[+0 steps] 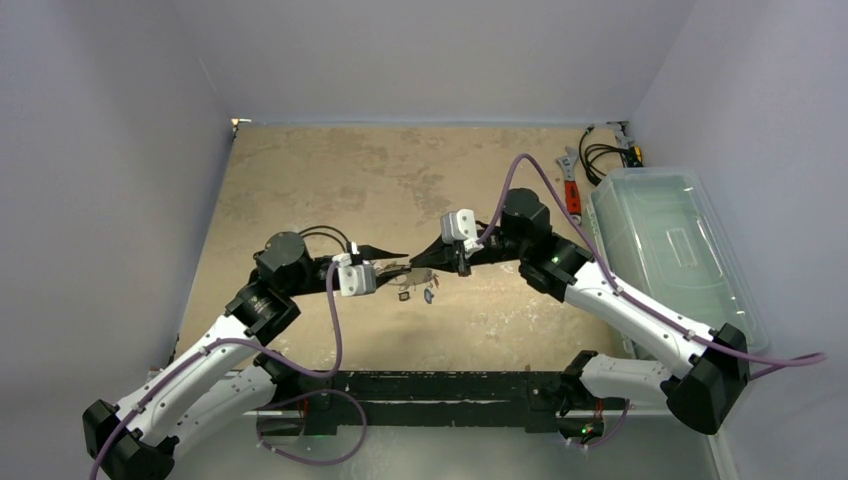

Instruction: Put the keys on the keyring

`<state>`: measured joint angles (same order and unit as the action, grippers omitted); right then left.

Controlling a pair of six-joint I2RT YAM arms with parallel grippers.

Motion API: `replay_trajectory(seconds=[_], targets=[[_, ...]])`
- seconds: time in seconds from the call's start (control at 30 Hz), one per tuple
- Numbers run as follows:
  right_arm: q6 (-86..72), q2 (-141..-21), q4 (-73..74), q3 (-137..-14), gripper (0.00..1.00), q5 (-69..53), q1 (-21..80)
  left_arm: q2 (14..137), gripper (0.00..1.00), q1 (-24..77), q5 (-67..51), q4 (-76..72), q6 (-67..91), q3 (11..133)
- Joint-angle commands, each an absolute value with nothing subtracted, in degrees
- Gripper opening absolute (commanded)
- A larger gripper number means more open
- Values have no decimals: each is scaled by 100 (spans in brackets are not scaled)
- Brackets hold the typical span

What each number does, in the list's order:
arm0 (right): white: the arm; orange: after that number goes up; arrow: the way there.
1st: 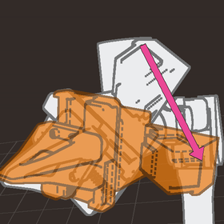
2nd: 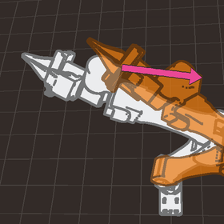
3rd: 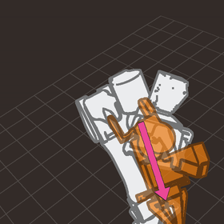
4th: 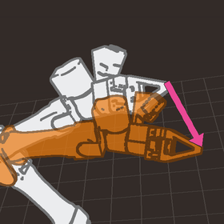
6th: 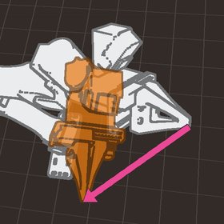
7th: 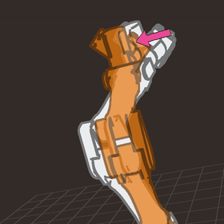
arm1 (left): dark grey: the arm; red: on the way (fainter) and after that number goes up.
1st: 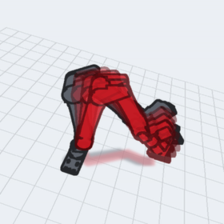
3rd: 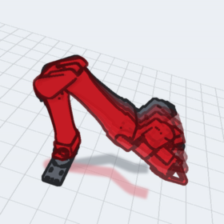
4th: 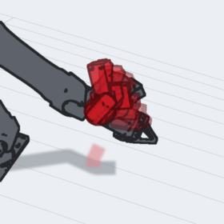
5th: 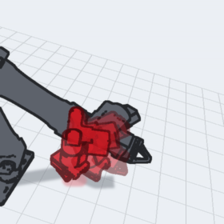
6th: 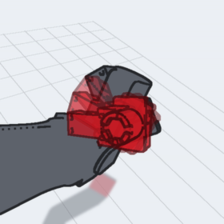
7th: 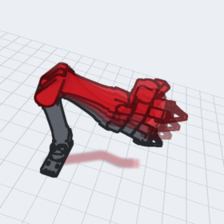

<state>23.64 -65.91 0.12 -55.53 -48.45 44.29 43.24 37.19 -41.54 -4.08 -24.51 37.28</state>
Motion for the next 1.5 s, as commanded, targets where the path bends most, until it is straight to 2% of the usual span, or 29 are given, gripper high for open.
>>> replay_trajectory(seconds=[0.0,0.2,0.3,0.47,0.6,0.8,1.07,1.2,1.23,1.33,1.47], targets=[[2059,-6490,-502,-5563,0,-4918,4465,4199,25,3692,-4102,-910,-2228,3691],[1901,-6466,-745,-5464,0,-4949,4456,4218,16,3668,-4074,-927,-2192,3694],[1826,-6443,-822,-5441,0,-4916,4435,4219,16,3661,-4000,-953,-2121,3696],[1724,-6451,-920,-5406,0,-4915,4403,4183,22,3623,-3931,-1028,-2042,3675],[1696,-6468,-972,-5398,0,-4963,4388,4209,10,3594,-3942,-1056,-1975,3689],[1627,-6484,-1080,-5353,0,-5036,4366,4219,0,3528,-3940,-1149,-1835,3709],[1731,-6335,-1343,-5108,1,-5274,4361,4121,0,3454,-3914,-964,-1927,3804],[1797,-6264,-1201,-5150,39,-4909,4356,4042,0,3454,-3878,-666,-2179,3885],[1801,-6240,-1207,-5144,46,-4837,4357,4015,0,3454,-3908,-618,-2259,3887],[1810,-6133,-1332,-5078,52,-4645,4355,3925,0,3461,-4016,-556,-2439,3853],[1762,-5888,-1727,-4811,54,-4332,4359,3846,0,3463,-4167,-447,-2689,3809]])
